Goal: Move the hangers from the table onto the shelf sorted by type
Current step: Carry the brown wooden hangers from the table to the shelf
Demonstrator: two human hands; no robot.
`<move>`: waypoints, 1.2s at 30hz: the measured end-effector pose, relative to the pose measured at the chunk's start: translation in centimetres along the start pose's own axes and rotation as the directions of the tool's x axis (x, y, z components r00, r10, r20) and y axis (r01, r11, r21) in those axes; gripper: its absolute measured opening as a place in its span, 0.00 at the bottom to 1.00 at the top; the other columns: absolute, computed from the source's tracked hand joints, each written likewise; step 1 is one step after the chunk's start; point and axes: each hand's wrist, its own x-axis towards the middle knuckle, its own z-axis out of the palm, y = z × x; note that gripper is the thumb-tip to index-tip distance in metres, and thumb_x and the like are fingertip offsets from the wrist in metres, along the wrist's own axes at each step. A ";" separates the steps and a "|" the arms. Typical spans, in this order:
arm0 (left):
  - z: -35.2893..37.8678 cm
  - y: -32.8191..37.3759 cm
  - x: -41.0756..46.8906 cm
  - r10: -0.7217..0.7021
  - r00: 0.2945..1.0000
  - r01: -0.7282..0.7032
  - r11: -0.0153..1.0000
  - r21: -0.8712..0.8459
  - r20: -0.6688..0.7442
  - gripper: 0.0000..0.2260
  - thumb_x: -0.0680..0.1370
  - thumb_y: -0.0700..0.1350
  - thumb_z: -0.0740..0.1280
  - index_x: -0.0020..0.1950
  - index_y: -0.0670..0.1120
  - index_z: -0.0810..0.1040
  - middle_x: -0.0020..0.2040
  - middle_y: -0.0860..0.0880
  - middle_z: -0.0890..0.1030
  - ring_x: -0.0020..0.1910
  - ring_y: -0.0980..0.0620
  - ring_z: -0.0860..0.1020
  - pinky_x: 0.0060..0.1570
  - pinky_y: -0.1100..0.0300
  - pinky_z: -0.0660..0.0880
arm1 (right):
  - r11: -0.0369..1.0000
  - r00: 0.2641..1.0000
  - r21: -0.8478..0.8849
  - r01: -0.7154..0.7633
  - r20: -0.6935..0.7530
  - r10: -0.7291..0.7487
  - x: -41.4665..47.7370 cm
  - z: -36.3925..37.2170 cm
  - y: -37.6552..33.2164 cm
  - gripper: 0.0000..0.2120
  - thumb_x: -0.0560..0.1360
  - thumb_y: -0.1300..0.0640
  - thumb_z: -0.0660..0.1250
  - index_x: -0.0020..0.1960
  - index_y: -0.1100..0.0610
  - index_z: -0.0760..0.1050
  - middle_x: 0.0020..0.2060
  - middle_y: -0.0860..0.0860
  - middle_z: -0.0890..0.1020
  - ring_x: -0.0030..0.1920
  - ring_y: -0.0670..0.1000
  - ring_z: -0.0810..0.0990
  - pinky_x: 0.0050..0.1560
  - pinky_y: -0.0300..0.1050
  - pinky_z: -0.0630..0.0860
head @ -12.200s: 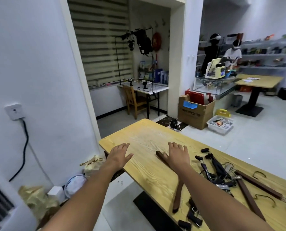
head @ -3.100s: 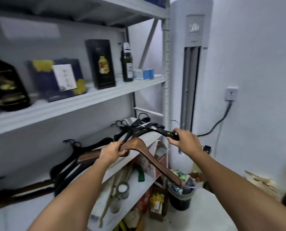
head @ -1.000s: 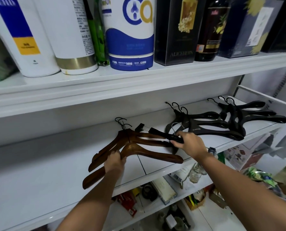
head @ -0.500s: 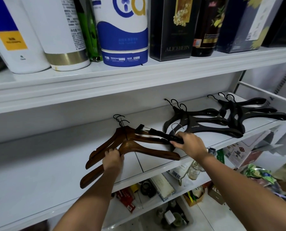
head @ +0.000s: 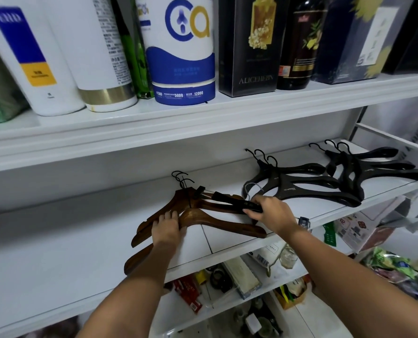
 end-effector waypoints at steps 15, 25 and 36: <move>-9.8 -10.3 -7.5 -0.161 0.985 0.162 0.986 0.023 -0.070 0.30 0.81 0.61 0.48 0.78 0.50 0.44 0.79 0.50 0.44 0.78 0.49 0.44 0.76 0.52 0.39 | 0.959 0.961 0.061 0.276 -0.035 -0.275 1.6 -1.3 -9.3 0.22 0.75 0.38 0.64 0.60 0.52 0.76 0.49 0.51 0.83 0.49 0.53 0.81 0.40 0.44 0.74; -14.3 -14.8 -13.6 -0.379 0.907 0.375 0.925 -0.055 -0.185 0.32 0.80 0.60 0.53 0.78 0.49 0.45 0.79 0.50 0.47 0.78 0.48 0.48 0.76 0.52 0.44 | 0.894 0.894 0.004 0.449 0.003 -0.449 1.1 0.1 -17.9 0.24 0.76 0.38 0.61 0.63 0.54 0.73 0.48 0.53 0.83 0.50 0.54 0.81 0.42 0.46 0.73; -15.9 -19.9 -15.8 -0.381 0.908 0.378 0.924 -0.055 -0.175 0.31 0.80 0.59 0.54 0.78 0.51 0.45 0.79 0.51 0.48 0.78 0.51 0.49 0.76 0.53 0.45 | 0.845 0.842 0.006 0.534 0.091 -0.532 -0.8 4.1 -24.4 0.20 0.75 0.37 0.62 0.55 0.52 0.74 0.45 0.50 0.83 0.49 0.53 0.81 0.37 0.43 0.68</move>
